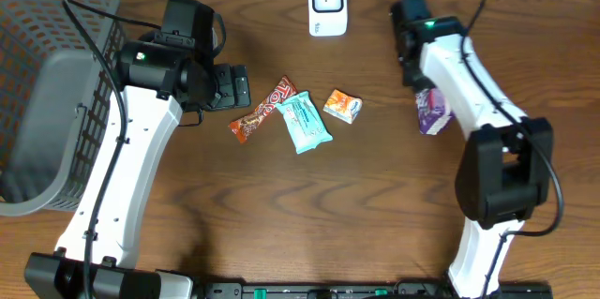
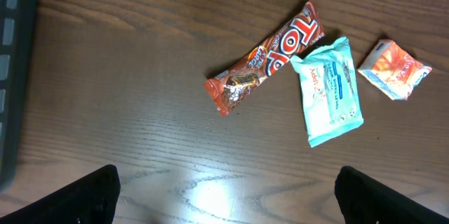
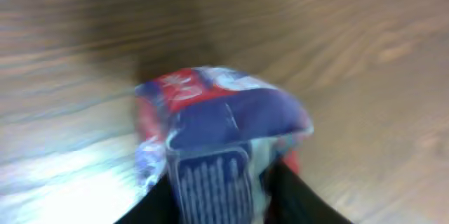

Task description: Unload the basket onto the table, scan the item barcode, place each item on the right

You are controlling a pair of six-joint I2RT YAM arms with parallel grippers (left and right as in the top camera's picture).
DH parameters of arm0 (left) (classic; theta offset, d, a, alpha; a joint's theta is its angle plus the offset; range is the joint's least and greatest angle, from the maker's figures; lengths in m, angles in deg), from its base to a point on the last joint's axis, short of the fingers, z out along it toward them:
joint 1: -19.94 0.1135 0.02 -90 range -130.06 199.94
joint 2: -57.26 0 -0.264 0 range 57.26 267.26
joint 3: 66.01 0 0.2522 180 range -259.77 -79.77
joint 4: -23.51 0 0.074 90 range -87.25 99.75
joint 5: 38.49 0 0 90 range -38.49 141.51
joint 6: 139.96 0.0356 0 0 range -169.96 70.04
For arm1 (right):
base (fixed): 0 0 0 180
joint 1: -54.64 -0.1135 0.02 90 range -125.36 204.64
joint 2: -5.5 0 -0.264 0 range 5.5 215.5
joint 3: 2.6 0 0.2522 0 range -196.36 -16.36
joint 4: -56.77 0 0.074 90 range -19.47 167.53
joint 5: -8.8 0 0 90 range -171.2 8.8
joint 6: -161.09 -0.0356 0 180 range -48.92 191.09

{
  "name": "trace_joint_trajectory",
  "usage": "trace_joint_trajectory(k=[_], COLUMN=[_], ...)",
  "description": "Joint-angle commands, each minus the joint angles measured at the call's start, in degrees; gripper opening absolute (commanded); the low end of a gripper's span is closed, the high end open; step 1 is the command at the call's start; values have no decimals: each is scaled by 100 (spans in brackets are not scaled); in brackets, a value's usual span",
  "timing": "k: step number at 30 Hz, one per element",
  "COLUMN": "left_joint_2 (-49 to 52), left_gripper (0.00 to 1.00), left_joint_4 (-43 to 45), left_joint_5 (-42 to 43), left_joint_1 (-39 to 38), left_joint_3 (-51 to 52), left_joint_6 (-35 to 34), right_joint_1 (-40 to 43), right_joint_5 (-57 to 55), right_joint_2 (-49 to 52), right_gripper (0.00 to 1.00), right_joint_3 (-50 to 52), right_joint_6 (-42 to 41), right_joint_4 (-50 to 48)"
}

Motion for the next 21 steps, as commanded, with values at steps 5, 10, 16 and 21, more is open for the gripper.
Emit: trace_joint_trajectory(k=[5, 10, 16, 21], left_joint_2=[13, 13, 13, 13], left_gripper=[98, 98, 98, 98], left_joint_4=[-24, -24, -24, -24], left_joint_5=[-55, -52, -55, -55], left_joint_1=[24, 24, 24, 24], left_joint_3=[31, 31, 31, 31], left_joint_6=[-28, -28, -28, -28], right_joint_1=[-557, -350, 476, 1340], right_joint_5=[911, 1788, 3427, 4065], right_joint_2=[-164, -387, -455, -417], right_gripper=[85, 97, 99, 99], right_joint_3=[-247, -1051, -2146, -2133], right_joint_6=[-61, -39, 675, 1283], right_joint_4=[-118, 243, 857, 1357])
